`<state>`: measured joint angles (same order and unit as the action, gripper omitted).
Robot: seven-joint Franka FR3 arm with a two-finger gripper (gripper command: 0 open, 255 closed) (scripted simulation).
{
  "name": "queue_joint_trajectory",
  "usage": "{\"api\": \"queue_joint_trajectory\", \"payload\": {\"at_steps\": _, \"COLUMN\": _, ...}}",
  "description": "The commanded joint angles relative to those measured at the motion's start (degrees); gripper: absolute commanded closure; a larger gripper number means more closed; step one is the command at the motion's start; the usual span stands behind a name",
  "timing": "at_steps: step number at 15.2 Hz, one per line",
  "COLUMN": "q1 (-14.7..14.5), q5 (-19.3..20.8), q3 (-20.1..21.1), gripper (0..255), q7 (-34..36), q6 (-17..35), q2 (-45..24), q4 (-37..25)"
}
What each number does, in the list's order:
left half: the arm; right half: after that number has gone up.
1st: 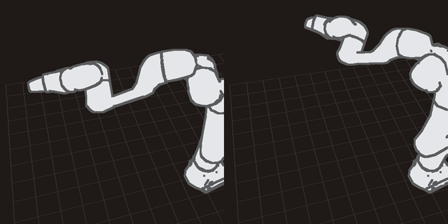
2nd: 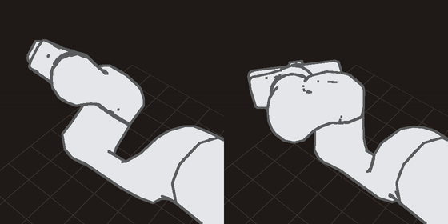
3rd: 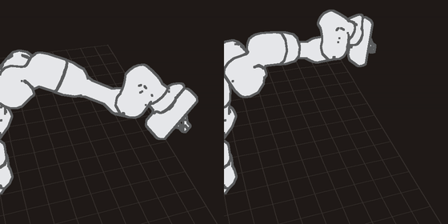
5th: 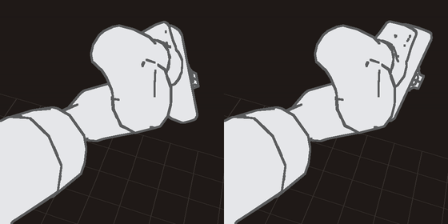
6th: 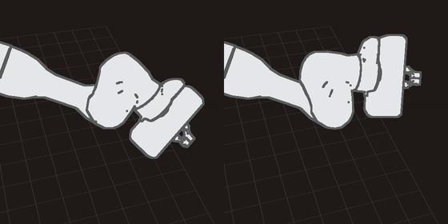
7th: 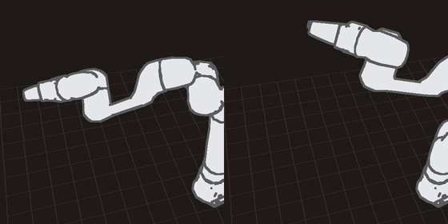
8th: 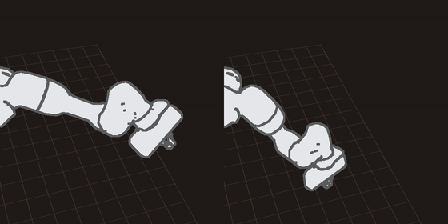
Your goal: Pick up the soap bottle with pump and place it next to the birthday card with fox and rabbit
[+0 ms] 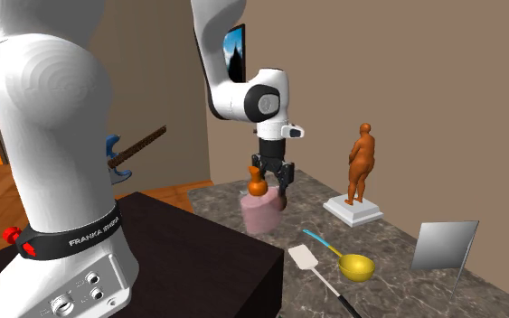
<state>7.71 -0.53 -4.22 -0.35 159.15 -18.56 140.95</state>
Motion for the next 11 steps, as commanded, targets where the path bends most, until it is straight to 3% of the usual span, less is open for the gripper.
{"api": "queue_joint_trajectory", "payload": {"at_steps": 1, "q1": -0.17, "q5": 0.2, "q3": -0.14, "gripper": 255, "q7": 0.19, "q6": -1.41, "q2": 1.51, "q4": 0.11}}
{"api": "queue_joint_trajectory", "payload": {"at_steps": 11, "q1": -0.58, "q5": 1.3, "q3": -0.74, "gripper": 255, "q7": 0.86, "q6": -8.92, "q2": 9.58, "q4": 0.65}}
